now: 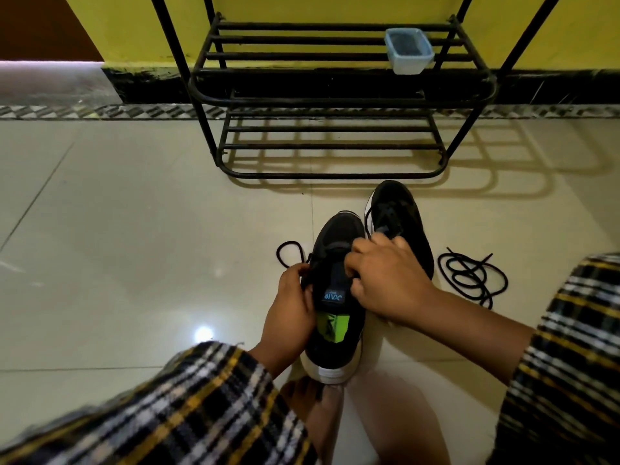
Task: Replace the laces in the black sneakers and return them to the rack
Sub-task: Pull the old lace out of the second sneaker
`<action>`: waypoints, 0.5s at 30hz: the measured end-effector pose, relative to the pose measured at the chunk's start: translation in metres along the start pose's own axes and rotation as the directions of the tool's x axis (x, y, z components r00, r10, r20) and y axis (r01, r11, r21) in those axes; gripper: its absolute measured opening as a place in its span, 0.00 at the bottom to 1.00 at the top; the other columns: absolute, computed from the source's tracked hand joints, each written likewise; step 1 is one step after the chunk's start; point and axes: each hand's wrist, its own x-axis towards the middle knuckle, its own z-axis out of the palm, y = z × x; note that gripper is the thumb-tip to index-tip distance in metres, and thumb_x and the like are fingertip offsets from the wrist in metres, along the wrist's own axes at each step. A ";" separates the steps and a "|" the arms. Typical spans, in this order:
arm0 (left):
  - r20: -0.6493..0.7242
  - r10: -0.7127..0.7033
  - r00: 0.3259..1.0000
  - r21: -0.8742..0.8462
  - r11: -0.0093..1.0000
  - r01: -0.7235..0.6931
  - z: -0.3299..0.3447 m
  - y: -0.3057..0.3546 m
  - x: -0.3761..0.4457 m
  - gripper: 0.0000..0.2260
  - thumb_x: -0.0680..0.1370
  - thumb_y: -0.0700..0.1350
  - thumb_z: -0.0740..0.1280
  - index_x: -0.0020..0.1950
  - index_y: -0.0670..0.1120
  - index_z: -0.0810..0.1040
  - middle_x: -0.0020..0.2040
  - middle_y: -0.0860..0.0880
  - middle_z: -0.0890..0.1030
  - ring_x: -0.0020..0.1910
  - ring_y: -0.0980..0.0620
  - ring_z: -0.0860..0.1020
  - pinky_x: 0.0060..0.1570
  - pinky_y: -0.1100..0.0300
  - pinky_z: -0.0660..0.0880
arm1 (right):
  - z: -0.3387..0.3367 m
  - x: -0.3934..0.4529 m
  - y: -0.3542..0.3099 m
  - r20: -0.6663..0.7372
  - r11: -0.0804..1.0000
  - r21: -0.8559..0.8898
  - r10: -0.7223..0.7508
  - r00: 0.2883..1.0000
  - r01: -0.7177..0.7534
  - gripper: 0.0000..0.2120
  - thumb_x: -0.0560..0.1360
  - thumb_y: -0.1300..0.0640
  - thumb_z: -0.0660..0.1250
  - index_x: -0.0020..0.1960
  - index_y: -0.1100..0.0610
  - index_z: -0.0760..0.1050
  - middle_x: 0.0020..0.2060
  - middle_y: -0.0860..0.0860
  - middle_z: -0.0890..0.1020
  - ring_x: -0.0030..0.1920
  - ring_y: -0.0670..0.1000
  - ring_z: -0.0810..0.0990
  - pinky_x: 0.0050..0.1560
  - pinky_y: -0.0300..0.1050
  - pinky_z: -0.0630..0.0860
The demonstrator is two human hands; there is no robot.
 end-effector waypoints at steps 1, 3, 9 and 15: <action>-0.043 -0.020 0.999 -0.032 0.999 0.019 0.001 0.000 -0.003 0.16 0.81 0.42 0.56 0.69 0.47 0.63 0.65 0.50 0.68 0.55 0.58 0.71 0.52 0.65 0.66 | -0.001 0.000 0.003 0.039 0.998 0.030 0.046 0.998 -0.048 0.09 0.73 0.53 0.62 0.54 0.49 0.73 0.52 0.48 0.73 0.57 0.53 0.68 0.52 0.49 0.62; -0.120 -0.070 0.990 -0.074 0.995 0.061 0.002 0.000 -0.007 0.20 0.81 0.40 0.56 0.73 0.46 0.59 0.69 0.49 0.65 0.55 0.60 0.68 0.57 0.65 0.64 | 0.001 -0.001 0.006 0.086 0.991 0.062 0.110 0.990 -0.116 0.14 0.74 0.54 0.62 0.59 0.48 0.69 0.56 0.49 0.71 0.59 0.53 0.66 0.53 0.49 0.62; -0.113 -0.004 0.994 0.033 0.999 0.008 0.001 -0.006 -0.006 0.21 0.80 0.41 0.57 0.72 0.54 0.58 0.66 0.52 0.72 0.60 0.49 0.76 0.58 0.45 0.72 | 0.009 -0.002 0.002 0.162 0.985 0.005 0.169 0.972 -0.172 0.34 0.74 0.57 0.62 0.76 0.48 0.50 0.69 0.55 0.59 0.67 0.58 0.59 0.62 0.54 0.62; -0.121 0.115 0.986 0.240 0.967 -0.084 0.000 -0.001 -0.004 0.18 0.78 0.38 0.59 0.68 0.49 0.69 0.63 0.49 0.74 0.61 0.47 0.73 0.59 0.45 0.70 | 0.015 0.000 0.005 0.319 0.976 0.071 0.173 0.932 -0.205 0.37 0.74 0.56 0.63 0.76 0.46 0.46 0.75 0.52 0.49 0.73 0.58 0.49 0.68 0.60 0.56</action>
